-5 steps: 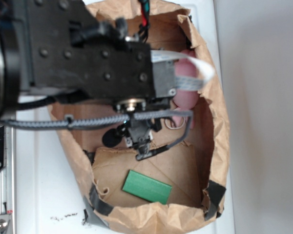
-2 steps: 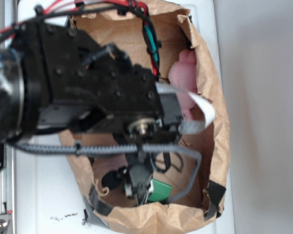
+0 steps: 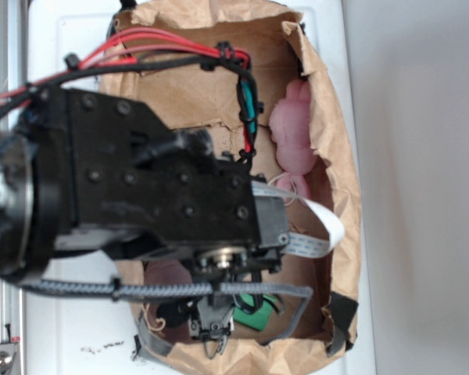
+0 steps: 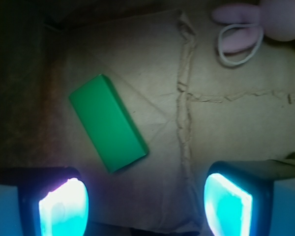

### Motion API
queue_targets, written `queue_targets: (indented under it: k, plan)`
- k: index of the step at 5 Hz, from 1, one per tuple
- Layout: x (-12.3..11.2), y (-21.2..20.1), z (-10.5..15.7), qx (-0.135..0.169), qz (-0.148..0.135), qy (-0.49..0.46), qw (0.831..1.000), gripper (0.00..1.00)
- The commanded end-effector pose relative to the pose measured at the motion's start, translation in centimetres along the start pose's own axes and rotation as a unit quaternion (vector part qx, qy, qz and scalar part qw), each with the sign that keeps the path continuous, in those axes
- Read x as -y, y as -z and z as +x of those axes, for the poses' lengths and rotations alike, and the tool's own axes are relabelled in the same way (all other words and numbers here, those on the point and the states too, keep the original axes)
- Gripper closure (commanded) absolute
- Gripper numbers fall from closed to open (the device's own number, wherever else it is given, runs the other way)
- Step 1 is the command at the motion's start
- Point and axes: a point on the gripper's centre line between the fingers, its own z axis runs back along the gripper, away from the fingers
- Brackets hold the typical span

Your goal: Grab the green block.

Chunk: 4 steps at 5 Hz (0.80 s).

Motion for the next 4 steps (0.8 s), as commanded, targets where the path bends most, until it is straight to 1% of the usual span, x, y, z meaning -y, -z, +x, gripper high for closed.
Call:
queue_targets:
  k: [1, 2, 3, 4]
  plan:
    - [0.7, -2.0, 0.8, 0.029, -0.004, 0.014, 0.999, 0.00]
    - [1.9, 0.5, 0.4, 0.022, -0.019, 0.051, 0.998, 0.00]
    - [3.4, 1.0, 0.3, 0.063, -0.025, 0.092, 0.993, 0.00]
    - [4.2, 1.8, 0.1, 0.056, -0.027, 0.119, 0.991, 0.00]
